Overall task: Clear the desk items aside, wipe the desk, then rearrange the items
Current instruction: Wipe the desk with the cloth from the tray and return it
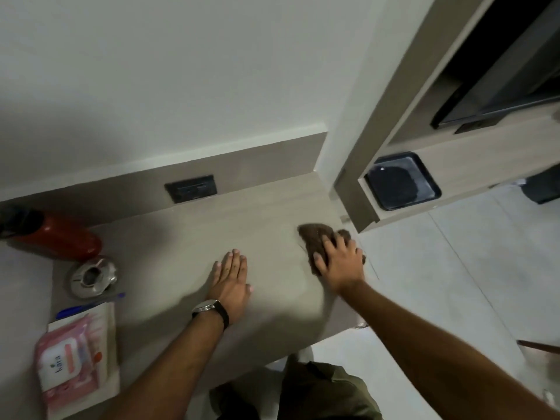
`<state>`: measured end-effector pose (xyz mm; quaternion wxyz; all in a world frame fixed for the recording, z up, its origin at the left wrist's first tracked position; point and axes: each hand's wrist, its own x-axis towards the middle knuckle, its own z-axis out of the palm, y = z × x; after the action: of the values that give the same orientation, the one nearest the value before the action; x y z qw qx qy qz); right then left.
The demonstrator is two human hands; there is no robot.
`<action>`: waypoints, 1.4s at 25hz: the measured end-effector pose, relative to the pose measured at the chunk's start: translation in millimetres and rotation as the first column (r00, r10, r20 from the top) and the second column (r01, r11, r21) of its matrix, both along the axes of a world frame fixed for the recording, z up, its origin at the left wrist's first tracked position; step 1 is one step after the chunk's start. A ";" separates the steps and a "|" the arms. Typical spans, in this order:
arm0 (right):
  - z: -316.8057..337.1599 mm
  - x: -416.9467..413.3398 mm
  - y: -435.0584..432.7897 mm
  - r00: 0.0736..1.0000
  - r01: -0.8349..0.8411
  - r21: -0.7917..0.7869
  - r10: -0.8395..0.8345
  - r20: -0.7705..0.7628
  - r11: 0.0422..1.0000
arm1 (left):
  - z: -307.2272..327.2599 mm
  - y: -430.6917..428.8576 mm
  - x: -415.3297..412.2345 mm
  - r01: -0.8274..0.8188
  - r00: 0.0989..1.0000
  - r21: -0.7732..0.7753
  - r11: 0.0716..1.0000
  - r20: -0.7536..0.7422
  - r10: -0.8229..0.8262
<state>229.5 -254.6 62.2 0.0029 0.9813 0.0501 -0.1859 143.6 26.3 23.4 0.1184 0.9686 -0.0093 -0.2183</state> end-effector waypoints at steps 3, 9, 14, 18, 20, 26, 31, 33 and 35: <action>-23.0 -77.5 -32.5 0.993 -0.104 0.043 0.106 -0.056 0.994 | 4.9 -68.8 17.8 0.098 0.995 -0.026 0.995 0.036 -0.097; -33.5 -77.1 -71.5 0.970 -0.223 0.287 0.240 -0.025 0.932 | 14.2 -160.0 34.7 0.363 0.925 0.111 0.925 0.077 -0.372; -30.9 -71.2 -127.9 0.892 -0.449 0.263 0.448 0.069 0.854 | 12.3 -179.9 34.8 0.371 0.923 0.028 0.928 0.095 -0.372; -40.3 -86.3 -149.8 0.943 -0.314 0.347 0.332 0.007 0.884 | 13.9 -217.7 48.9 0.484 0.873 -0.035 0.874 0.084 -0.480; -41.7 -75.8 -161.1 0.972 -0.212 0.416 0.235 -0.004 0.884 | 15.0 -230.0 68.0 0.484 0.874 -0.091 0.871 0.105 -0.474; -3.4 42.9 -211.0 0.991 -0.092 0.528 0.024 0.134 0.844 | 41.3 -279.0 157.8 0.164 0.960 -0.446 0.880 0.277 -0.038; 38.4 178.5 -241.0 0.975 -0.102 0.382 0.017 0.220 0.918 | 64.2 -324.0 240.8 0.207 0.942 -0.382 0.901 0.326 -0.078; 43.5 215.7 -245.2 0.978 -0.059 0.352 -0.015 0.206 0.934 | 57.3 -335.9 259.3 0.271 0.947 -0.322 0.907 0.259 -0.190; 38.8 240.1 -247.2 0.982 -0.023 0.308 -0.036 0.187 0.951 | 45.5 -343.7 268.6 0.301 0.951 -0.268 0.915 0.161 -0.265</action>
<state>469.6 -501.8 101.0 -0.1466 0.9830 0.0748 -0.0812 412.2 -317.4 68.9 0.2252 0.9406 -0.1887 -0.1702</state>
